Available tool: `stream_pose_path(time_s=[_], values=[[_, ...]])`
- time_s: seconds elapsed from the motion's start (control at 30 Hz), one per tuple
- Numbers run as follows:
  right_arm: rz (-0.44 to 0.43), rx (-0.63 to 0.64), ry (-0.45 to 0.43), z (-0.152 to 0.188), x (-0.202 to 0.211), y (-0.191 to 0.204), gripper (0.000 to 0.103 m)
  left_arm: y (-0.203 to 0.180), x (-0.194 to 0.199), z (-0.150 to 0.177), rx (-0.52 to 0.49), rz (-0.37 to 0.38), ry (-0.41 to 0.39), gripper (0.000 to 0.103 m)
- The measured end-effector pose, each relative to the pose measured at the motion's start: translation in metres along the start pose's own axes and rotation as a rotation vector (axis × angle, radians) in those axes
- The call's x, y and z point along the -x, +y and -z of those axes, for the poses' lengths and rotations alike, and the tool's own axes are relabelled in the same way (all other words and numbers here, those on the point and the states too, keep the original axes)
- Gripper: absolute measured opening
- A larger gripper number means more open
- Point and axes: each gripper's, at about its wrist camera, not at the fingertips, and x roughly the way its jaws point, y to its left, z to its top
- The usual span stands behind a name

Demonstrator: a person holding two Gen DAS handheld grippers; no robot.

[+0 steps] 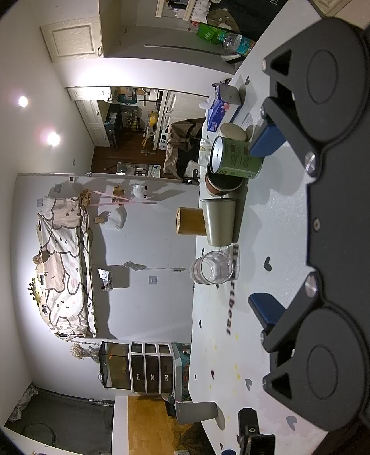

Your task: Flip cup upright

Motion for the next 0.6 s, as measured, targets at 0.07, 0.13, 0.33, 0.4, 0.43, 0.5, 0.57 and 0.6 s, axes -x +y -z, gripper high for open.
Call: stream_pose_path(time_s=[0.07, 0.13, 0.33, 0.4, 0.43, 0.5, 0.57, 0.6], values=[[-0.001, -0.001, 0.0, -0.0001, -0.0002, 0.0003, 0.103, 0.002, 0.0014, 0.0007, -0.001, -0.001, 0.001, 0.103], [-0.001, -0.001, 0.0, -0.0001, -0.0003, 0.0007, 0.103, 0.0024, 0.0015, 0.0006, -0.001, -0.002, 0.0, 0.103], [-0.005, 0.001, 0.0, -0.0007, -0.0028, 0.0033, 0.103, 0.0102, 0.0023, 0.0031, 0.011, -0.006, 0.0, 0.103], [-0.006, 0.003, 0.0, -0.0002, -0.0008, 0.0017, 0.103, 0.0103, 0.0022, 0.0033, 0.01, -0.006, -0.001, 0.103], [-0.006, 0.003, 0.0, -0.0002, -0.0008, 0.0017, 0.103, 0.0113, 0.0023, 0.0042, 0.012, -0.005, 0.0, 0.103], [-0.004, 0.002, 0.0, -0.0001, -0.0009, 0.0017, 0.103, 0.0113, 0.0028, 0.005, 0.011, -0.004, 0.001, 0.103], [-0.005, 0.001, 0.0, 0.0003, -0.0007, 0.002, 0.103, 0.0111, 0.0027, 0.005, 0.011, -0.005, 0.001, 0.103], [-0.005, 0.0, 0.0, 0.0008, 0.0003, 0.0028, 0.103, 0.0114, 0.0028, 0.0053, 0.012, -0.006, 0.001, 0.103]])
